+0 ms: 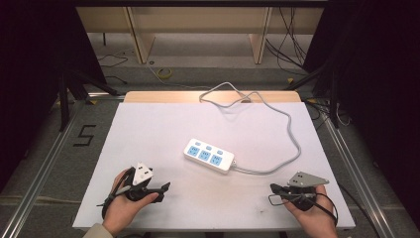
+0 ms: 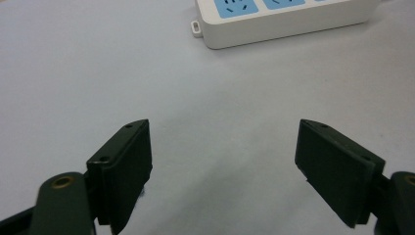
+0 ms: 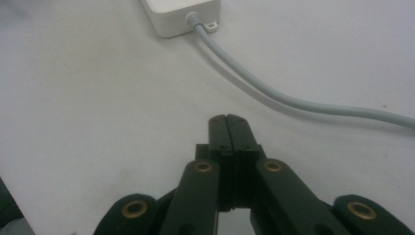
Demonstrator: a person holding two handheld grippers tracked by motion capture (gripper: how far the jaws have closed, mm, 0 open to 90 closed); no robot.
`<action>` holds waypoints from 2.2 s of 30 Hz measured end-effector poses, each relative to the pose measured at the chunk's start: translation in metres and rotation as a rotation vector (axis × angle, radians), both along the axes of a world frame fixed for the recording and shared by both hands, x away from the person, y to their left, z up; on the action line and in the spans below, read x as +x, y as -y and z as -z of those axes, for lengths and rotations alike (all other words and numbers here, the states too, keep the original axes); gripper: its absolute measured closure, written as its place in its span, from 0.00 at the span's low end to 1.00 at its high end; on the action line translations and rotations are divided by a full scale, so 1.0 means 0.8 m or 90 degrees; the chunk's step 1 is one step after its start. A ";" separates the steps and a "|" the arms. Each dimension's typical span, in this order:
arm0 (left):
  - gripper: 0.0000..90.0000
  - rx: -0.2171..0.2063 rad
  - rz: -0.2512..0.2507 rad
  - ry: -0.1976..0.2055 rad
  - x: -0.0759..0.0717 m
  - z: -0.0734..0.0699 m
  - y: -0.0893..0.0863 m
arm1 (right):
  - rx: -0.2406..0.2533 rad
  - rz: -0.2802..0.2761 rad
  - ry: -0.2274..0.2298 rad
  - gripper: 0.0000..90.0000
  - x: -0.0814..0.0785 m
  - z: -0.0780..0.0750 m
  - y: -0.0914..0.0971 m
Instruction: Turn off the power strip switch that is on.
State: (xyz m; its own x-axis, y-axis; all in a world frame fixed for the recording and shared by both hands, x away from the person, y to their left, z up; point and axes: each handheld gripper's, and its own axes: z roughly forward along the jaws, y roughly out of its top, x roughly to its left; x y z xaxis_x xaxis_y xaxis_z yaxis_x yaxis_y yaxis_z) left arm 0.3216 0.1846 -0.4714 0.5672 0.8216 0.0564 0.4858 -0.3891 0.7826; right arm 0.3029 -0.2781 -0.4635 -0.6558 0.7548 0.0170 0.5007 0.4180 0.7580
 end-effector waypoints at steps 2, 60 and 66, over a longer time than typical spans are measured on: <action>0.24 0.001 0.000 0.001 0.000 0.000 0.000 | 0.000 -0.002 0.002 1.00 0.000 0.000 -0.001; 0.24 0.009 0.006 0.009 0.002 0.000 0.003 | -0.021 -0.021 0.021 1.00 0.015 -0.011 -0.023; 0.24 0.008 0.006 0.010 0.002 0.000 0.003 | -0.023 -0.023 0.024 1.00 0.017 -0.013 -0.026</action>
